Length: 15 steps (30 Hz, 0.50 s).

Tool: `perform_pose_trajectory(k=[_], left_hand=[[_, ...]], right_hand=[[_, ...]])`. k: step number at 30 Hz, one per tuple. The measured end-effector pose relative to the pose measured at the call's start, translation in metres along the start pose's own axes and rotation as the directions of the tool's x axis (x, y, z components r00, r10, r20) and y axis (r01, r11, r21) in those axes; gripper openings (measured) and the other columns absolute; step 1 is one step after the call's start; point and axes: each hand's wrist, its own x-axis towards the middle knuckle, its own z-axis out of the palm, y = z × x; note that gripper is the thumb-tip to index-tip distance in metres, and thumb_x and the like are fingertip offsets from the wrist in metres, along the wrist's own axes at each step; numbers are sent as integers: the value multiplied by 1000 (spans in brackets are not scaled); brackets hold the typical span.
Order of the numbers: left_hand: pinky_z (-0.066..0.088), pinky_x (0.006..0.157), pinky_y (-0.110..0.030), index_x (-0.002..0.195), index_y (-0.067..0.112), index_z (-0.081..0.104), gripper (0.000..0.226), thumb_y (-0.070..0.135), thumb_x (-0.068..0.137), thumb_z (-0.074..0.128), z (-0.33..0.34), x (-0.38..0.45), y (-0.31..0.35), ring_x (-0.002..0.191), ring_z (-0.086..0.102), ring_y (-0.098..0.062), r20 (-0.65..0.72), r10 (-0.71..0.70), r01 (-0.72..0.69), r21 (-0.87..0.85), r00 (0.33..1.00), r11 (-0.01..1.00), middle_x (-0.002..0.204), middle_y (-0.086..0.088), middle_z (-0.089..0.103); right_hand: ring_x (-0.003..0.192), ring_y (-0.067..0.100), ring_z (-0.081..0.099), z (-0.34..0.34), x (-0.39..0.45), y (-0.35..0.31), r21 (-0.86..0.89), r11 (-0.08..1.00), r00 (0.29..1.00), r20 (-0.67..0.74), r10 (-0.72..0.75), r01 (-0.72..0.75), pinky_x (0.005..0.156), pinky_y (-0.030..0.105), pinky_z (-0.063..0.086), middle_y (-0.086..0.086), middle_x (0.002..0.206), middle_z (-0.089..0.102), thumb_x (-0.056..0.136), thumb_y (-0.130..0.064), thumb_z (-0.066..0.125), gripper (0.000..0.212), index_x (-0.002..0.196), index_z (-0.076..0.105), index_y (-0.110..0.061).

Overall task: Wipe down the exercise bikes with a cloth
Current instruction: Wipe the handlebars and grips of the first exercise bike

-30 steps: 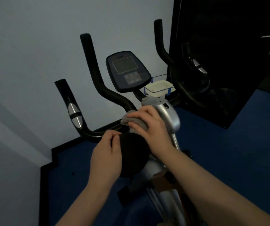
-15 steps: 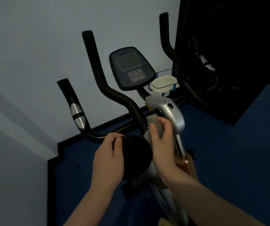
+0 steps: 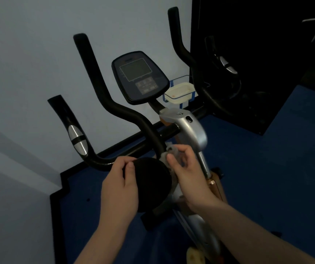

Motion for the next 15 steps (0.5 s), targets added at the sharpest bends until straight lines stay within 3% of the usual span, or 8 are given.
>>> perform_pose_trajectory(k=[3, 6, 8, 9, 11, 12, 13, 15], left_hand=[[39, 59, -13, 91, 44, 57, 25, 28, 100, 41, -2, 0, 1, 83, 56, 8, 14, 16, -16, 28, 1000, 999, 87, 29, 59], [40, 58, -5, 90, 43, 58, 25, 26, 100, 41, -3, -1, 1, 83, 56, 10, 10, 19, -20, 25, 1000, 999, 86, 30, 59], [40, 58, -4, 91, 42, 59, 26, 26, 101, 41, -2, -1, 2, 83, 57, 10, 6, 7, -7, 15, 1000, 1000, 86, 30, 60], [40, 58, -4, 90, 42, 59, 26, 26, 101, 41, -2, -2, 2, 83, 57, 9, 7, 6, -6, 17, 1000, 1000, 86, 29, 60], [40, 59, -5, 90, 42, 58, 26, 26, 101, 41, -3, -2, 2, 83, 57, 9, 9, 12, -12, 22, 1000, 1000, 86, 30, 60], [40, 60, -5, 91, 43, 58, 26, 26, 101, 41, -3, -2, 2, 84, 57, 9, 10, 11, -11, 22, 1000, 1000, 87, 30, 60], [40, 60, -5, 91, 43, 58, 26, 27, 101, 41, -3, -2, 1, 84, 57, 9, 10, 8, -8, 21, 1000, 1000, 88, 29, 60], [40, 60, -5, 91, 44, 58, 26, 28, 100, 41, -2, -2, 1, 84, 57, 9, 1, -1, 1, 14, 1000, 1000, 88, 29, 60]], right_hand=[[93, 20, 69, -7, -2, -7, -105, 992, 997, 7, -74, 74, 77, 30, 58, 3, 101, 70, 89, -10, 66, 21, 108, 61, -19], [108, 10, 61, -7, 4, -18, -334, 899, 943, -70, -324, 284, 88, 22, 51, -2, 114, 63, 84, -13, 71, 28, 106, 66, -31], [114, 2, 52, -4, 22, -30, -518, 734, 849, -26, -527, 440, 94, 12, 41, -5, 123, 56, 86, -14, 70, 32, 113, 65, -31], [117, 4, 49, -2, 34, -37, -611, 638, 826, 47, -562, 469, 99, 11, 37, -4, 127, 54, 88, -13, 67, 34, 119, 64, -26], [123, 11, 45, 3, 56, -44, -784, 411, 829, 223, -512, 465, 113, 26, 26, -1, 132, 53, 94, -15, 60, 36, 130, 59, -21], [123, 12, 45, 5, 62, -43, -815, 348, 834, 269, -481, 463, 116, 32, 21, -3, 133, 54, 96, -16, 56, 35, 131, 58, -21], [122, 10, 47, 6, 64, -41, -810, 355, 840, 278, -466, 466, 116, 33, 21, -5, 131, 56, 97, -17, 54, 34, 131, 58, -23], [116, 4, 50, 6, 60, -38, -737, 478, 853, 258, -454, 478, 105, 26, 35, -11, 126, 58, 97, -20, 54, 31, 126, 60, -29]])
